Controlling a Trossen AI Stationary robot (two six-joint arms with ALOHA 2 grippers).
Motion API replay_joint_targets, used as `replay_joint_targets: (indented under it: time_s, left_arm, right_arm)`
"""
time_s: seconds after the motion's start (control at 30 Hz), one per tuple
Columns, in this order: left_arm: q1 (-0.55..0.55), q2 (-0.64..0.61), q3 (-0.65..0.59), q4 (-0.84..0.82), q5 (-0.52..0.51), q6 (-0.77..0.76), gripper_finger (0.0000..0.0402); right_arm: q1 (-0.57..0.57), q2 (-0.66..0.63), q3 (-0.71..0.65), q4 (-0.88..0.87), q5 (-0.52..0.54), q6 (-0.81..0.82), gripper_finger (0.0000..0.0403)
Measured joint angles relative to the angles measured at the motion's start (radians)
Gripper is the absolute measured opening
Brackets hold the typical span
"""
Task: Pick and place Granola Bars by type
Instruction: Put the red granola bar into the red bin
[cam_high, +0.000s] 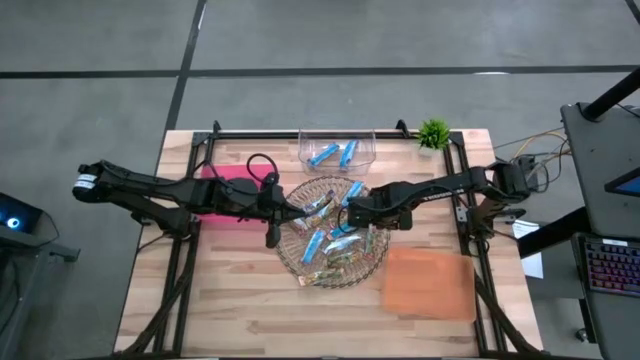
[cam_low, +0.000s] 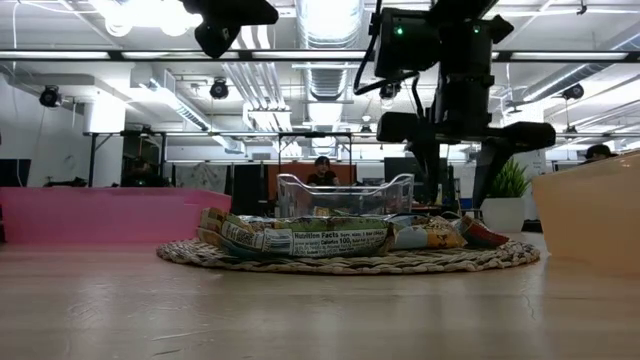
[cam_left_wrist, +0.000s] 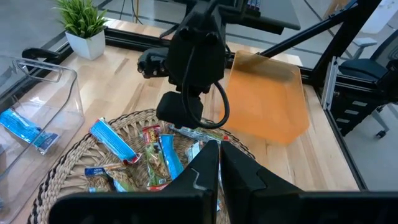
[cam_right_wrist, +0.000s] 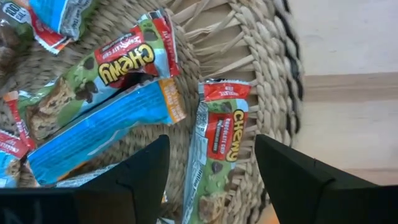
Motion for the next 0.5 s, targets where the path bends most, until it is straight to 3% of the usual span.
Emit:
replay_joint_targets:
  time_s: [0.5]
  left_arm:
    - [0.000,0.000,0.000,-0.001,0.000,0.000,0.0000]
  right_arm:
    - [0.002,0.000,-0.099,0.103,-0.026,0.046,0.0226]
